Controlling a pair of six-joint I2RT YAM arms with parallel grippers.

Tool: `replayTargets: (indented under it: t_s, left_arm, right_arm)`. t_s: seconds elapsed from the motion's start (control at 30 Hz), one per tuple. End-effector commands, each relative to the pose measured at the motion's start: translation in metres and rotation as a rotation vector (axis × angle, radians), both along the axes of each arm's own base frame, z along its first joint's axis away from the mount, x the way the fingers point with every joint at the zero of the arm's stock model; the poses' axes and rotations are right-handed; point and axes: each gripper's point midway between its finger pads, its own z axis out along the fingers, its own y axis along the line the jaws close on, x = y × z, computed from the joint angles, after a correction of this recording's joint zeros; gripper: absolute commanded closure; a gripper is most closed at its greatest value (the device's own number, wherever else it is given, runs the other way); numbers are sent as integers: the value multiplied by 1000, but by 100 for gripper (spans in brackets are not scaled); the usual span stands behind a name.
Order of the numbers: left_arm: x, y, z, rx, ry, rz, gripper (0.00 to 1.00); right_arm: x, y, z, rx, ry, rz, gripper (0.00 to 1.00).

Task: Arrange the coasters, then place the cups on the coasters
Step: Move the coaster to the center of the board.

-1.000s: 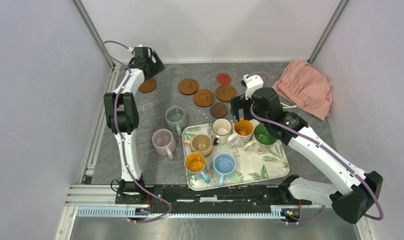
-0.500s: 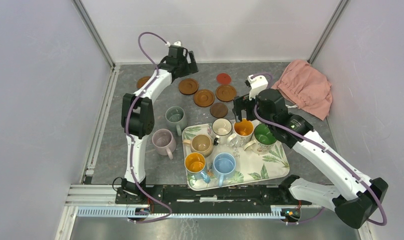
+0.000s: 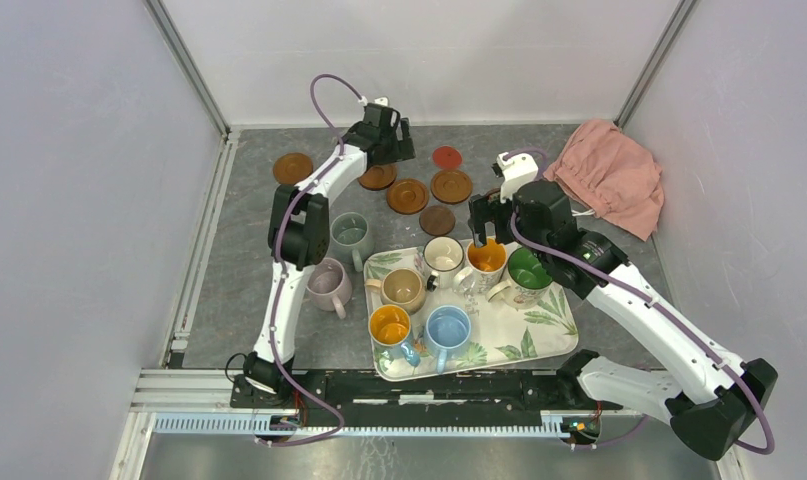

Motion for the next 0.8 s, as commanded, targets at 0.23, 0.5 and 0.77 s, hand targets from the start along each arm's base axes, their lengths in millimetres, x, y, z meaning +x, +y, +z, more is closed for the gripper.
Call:
replayTargets:
  t_s: [0.23,0.5,0.77]
  left_arm:
    - [3,13,-9,43,26,56,0]
    - [-1,25,-31,10,90,42,0]
    - [-4,34,-51,8,135,36,0]
  right_arm:
    - [2,-4,1,-4,-14,-19,2]
    - [1,-4,-4,1,-5,-16,2]
    - [-1,-2,-7,10,3,-9,2]
